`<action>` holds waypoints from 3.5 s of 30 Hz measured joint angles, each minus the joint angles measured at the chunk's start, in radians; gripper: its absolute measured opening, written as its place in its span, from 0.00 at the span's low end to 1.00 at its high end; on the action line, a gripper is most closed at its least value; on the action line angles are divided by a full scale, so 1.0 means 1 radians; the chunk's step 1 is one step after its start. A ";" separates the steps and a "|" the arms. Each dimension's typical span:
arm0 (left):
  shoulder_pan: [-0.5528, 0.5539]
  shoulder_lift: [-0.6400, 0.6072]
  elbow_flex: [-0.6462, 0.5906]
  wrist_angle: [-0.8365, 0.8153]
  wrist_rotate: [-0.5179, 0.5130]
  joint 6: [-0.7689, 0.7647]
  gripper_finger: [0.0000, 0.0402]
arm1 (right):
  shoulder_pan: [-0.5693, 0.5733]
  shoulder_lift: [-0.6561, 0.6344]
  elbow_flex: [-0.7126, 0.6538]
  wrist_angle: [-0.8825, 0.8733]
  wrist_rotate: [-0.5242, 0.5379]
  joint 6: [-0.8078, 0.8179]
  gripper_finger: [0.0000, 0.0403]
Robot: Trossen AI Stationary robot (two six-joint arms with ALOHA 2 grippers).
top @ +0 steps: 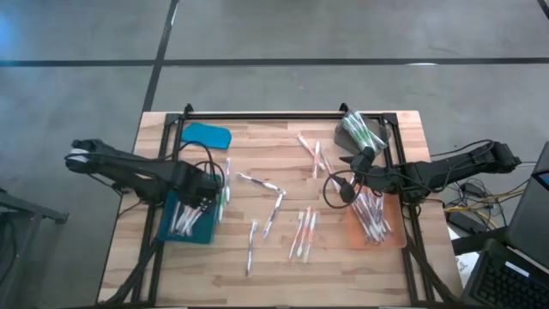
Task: Pick & Place Toothbrushes
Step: Put the orange toothbrush into the blue bin
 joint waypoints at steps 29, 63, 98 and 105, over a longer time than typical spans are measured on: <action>0.021 -0.027 -0.212 0.161 0.137 -0.001 0.18 | 0.000 0.000 -0.001 0.001 0.000 -0.019 0.78; 0.026 -0.027 0.252 0.073 -0.214 0.232 0.44 | 0.000 0.000 -0.001 0.002 0.000 -0.019 0.77; 0.032 0.252 0.284 0.605 -0.377 1.072 0.44 | 0.001 0.000 -0.001 0.091 -0.095 -0.082 0.79; 0.032 0.309 0.284 0.622 -0.381 1.021 0.44 | 0.000 0.000 -0.003 0.098 -0.103 -0.081 0.74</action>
